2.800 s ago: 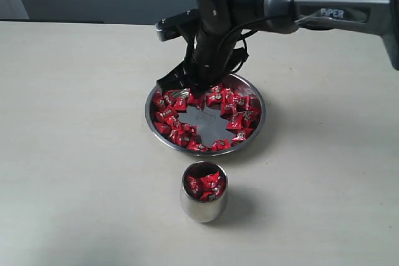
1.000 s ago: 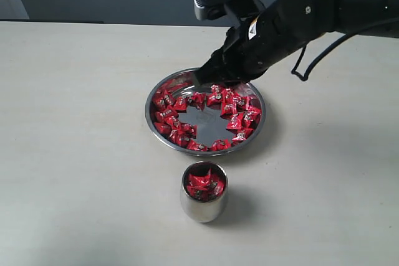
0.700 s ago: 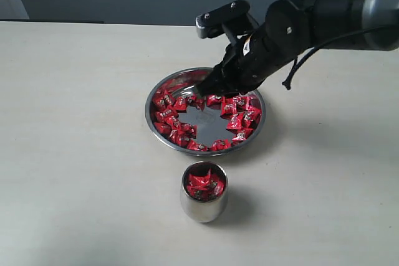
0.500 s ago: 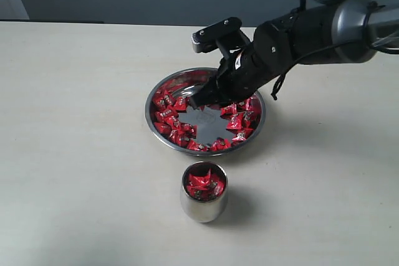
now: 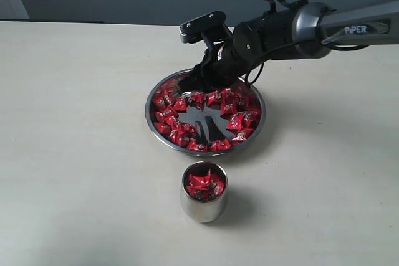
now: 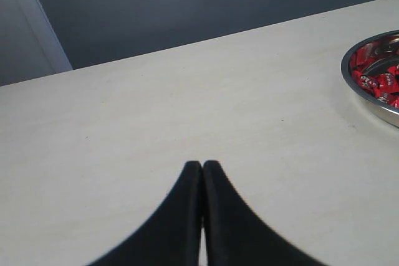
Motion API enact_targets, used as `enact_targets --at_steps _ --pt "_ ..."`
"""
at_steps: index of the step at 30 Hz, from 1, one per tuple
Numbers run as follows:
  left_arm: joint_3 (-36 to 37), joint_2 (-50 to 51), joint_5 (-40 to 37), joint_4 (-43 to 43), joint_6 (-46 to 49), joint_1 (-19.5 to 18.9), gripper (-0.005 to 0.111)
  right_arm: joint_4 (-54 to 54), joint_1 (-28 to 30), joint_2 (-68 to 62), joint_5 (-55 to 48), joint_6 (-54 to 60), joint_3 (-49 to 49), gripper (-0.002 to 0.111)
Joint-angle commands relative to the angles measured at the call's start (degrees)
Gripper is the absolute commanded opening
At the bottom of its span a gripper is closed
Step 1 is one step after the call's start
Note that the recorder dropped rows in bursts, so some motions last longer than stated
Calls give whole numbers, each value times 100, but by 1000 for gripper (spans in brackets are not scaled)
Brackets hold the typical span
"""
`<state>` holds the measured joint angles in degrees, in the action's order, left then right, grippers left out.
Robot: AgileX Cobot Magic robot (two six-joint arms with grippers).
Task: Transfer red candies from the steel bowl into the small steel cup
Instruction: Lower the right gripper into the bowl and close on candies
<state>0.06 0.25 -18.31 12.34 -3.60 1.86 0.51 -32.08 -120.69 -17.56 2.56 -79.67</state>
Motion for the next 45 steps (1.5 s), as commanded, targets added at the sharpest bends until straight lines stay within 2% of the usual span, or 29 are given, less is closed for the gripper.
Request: enact_targets --at_steps 1,8,34,36,41,45 --pt "-6 -25 39 1 -31 2 0 -82 161 -324 -678 10 -531 31" --pt "-6 -25 39 1 -31 2 0 -122 292 -481 -1387 -14 -715 31" --pt "-6 -25 39 1 -31 2 0 -108 292 -694 -1330 -14 -715 31" --pt "-6 -25 39 1 -31 2 0 -108 292 -694 -1354 -14 -764 27" --pt "-6 -25 39 1 -31 2 0 -108 292 -683 -1349 -14 -758 0" --pt "-6 -25 39 1 -31 2 0 -51 292 -620 -1511 -26 -758 -1"
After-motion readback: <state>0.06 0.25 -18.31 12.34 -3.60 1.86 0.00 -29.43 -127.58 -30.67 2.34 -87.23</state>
